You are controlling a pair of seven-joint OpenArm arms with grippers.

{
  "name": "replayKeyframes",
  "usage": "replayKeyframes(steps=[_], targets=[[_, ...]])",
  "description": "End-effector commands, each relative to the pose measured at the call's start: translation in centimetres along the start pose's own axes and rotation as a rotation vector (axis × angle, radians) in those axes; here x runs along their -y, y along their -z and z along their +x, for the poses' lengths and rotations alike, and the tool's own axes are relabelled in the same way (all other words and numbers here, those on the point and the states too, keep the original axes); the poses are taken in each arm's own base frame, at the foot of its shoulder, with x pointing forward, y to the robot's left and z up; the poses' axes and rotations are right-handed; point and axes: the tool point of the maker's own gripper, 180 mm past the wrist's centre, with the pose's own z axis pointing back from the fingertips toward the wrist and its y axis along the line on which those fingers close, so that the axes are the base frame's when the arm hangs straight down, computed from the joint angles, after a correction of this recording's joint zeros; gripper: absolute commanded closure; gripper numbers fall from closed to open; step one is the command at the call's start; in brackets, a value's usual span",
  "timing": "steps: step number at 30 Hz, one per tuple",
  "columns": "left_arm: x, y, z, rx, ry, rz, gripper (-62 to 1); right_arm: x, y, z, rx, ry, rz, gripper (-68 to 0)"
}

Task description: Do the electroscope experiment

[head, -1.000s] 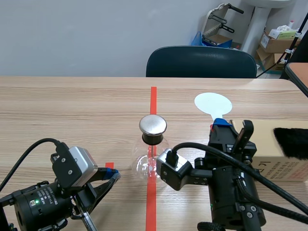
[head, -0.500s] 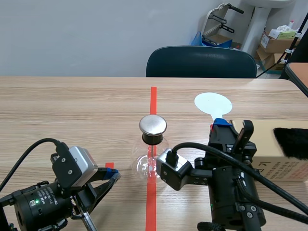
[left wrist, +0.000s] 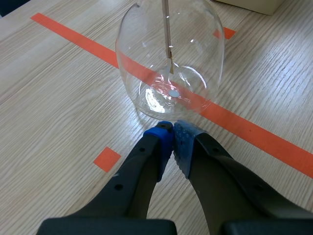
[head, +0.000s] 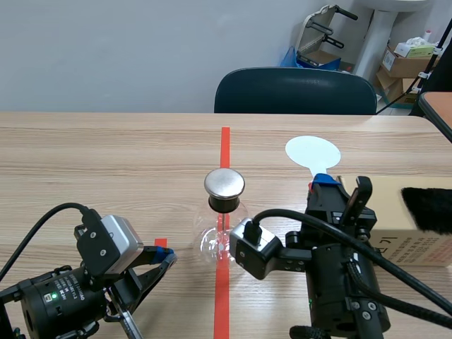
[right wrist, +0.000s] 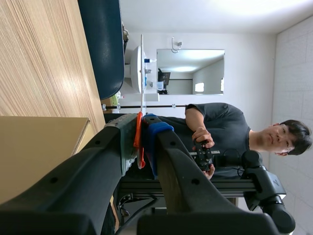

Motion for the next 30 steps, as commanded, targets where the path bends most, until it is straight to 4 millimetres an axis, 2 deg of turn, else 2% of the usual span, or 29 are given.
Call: replayKeyframes(steps=[1,14,30], targets=[[-0.1,0.2,0.9,0.031,-0.003,0.002,-4.4,0.7,0.5,-0.2,-0.002,0.002,-0.029,-0.8],[-0.1,0.2,0.9,0.031,-0.003,0.002,-4.4,0.8,0.5,0.2,0.024,0.005,-0.036,-0.8],[-0.1,0.2,0.9,0.031,-0.003,0.002,-4.4,0.8,-0.6,6.1,0.358,-0.001,-0.037,-0.8]])
